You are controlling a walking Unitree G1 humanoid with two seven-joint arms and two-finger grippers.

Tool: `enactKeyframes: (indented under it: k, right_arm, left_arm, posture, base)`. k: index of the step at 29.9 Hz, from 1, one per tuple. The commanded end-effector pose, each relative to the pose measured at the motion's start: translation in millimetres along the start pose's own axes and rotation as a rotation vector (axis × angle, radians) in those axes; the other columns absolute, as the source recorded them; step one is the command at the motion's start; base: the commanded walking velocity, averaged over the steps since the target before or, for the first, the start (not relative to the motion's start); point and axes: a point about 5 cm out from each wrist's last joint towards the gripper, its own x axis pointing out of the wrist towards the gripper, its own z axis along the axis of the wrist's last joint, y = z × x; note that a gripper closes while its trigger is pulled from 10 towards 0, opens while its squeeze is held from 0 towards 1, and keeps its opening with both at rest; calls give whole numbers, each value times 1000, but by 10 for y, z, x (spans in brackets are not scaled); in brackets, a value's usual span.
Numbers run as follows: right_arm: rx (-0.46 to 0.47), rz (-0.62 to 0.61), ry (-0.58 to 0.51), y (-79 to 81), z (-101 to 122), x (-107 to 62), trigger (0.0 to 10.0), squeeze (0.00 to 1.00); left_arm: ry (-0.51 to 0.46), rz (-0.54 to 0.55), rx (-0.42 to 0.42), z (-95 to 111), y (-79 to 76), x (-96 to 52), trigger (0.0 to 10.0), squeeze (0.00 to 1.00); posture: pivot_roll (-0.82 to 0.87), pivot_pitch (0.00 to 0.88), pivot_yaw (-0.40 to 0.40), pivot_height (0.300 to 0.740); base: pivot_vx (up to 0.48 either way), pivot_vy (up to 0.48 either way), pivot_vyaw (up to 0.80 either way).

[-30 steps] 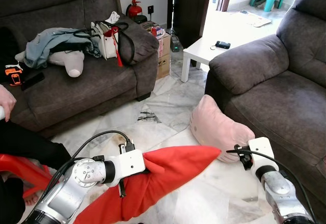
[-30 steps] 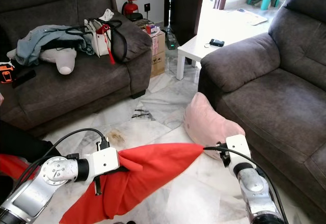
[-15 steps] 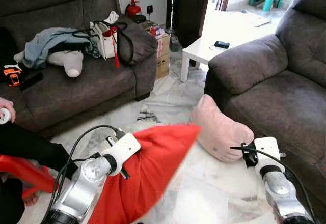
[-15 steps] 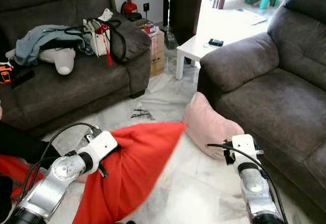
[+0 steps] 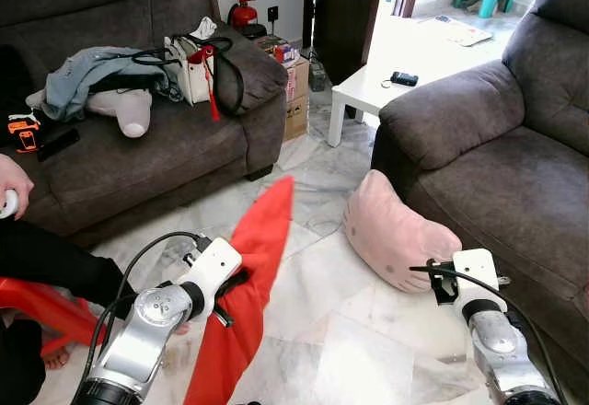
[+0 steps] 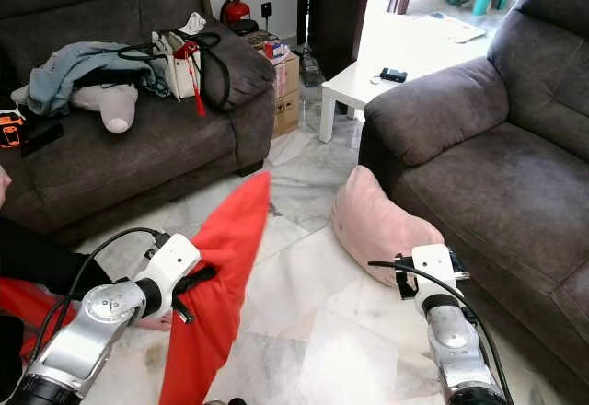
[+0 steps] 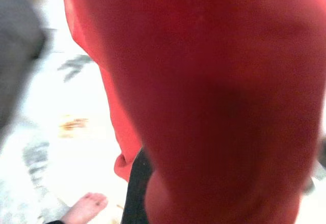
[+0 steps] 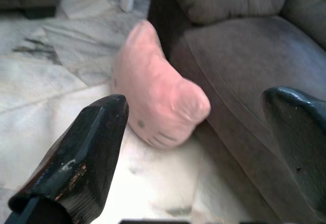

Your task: Move the pillow to the sofa from floor

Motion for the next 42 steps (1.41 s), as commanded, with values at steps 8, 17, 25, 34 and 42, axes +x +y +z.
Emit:
enactKeyframes:
  k: [8,17,25,34,42]
  right_arm:
    - [178,-8,-55,15,48,-7,10000,0]
    - [319,-52,-71,46,41,-31,10000,0]
    - [332,-59,-79,42,48,-30,10000,0]
    - [336,-41,-99,98,103,-8,10000,0]
    - [323,-30,-104,109,121,-2,10000,0]
  left_arm:
    - [-178,144,36,264,128,69,10000,0]
    - [-251,391,-87,301,279,121,10000,0]
    - [-255,399,-72,269,285,149,10000,0]
    - [-264,359,-76,269,246,185,10000,0]
    - [-291,308,-100,295,203,203,10000,0]
  posture:
    - [-39,65,23,739]
    - [-44,67,27,739]
    - [-46,51,32,739]
    - [-47,30,33,739]
    - [-43,48,29,739]
  base:
    - [0,0,0]
    - [0,0,-114]
    - [0,0,-764]
    - [0,0,-788]
    - [0,0,-786]
